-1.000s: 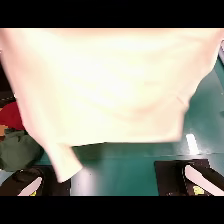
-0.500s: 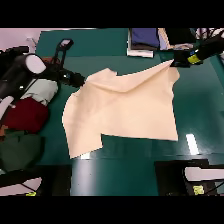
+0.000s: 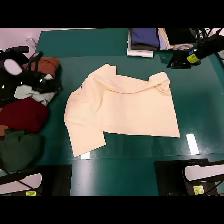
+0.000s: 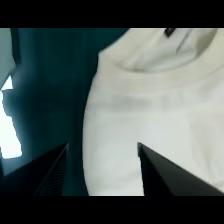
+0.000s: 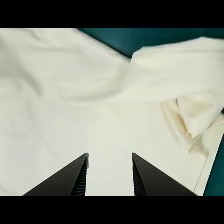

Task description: Fold the shirts.

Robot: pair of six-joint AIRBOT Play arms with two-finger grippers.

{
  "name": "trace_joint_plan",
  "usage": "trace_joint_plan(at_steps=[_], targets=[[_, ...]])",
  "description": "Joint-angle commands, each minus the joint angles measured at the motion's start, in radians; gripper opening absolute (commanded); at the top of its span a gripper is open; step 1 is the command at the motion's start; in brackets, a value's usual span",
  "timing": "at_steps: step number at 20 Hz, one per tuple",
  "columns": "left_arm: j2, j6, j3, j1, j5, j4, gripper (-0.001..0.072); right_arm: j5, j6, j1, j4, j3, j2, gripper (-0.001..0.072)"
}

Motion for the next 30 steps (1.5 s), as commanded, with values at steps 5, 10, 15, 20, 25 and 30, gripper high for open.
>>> trace_joint_plan(at_steps=[5, 10, 15, 20, 25, 30], targets=[[0.092, 0.069, -0.42, 0.046, 0.047, -0.08, 0.0518, -0.039, -0.032, 0.009, 0.077, -0.325, 0.23, 0.0313], [0.091, 0.142, -0.472, -0.048, 0.155, -0.212, 0.0516, -0.071, -0.032, 0.008, 0.12, -0.392, 0.268, 0.0313], [0.094, 0.108, -0.392, -0.092, 0.119, -0.197, 0.0024, 0.009, -0.066, -0.044, 0.097, -0.409, 0.273, 0.0313], [0.134, 0.113, -0.288, -0.092, 0.09, -0.193, 0.0024, -0.018, -0.066, -0.261, -0.07, -0.744, 0.392, 0.0313], [0.143, 0.114, -0.286, -0.092, 0.105, -0.196, 0.0024, -0.061, -0.111, -0.548, -0.059, -1.089, 0.385, 0.0549], [0.143, 0.111, -0.286, -0.092, 0.106, -0.197, 0.0024, -0.174, -0.171, -0.5, 0.069, -1.184, 0.328, 0.0453]])
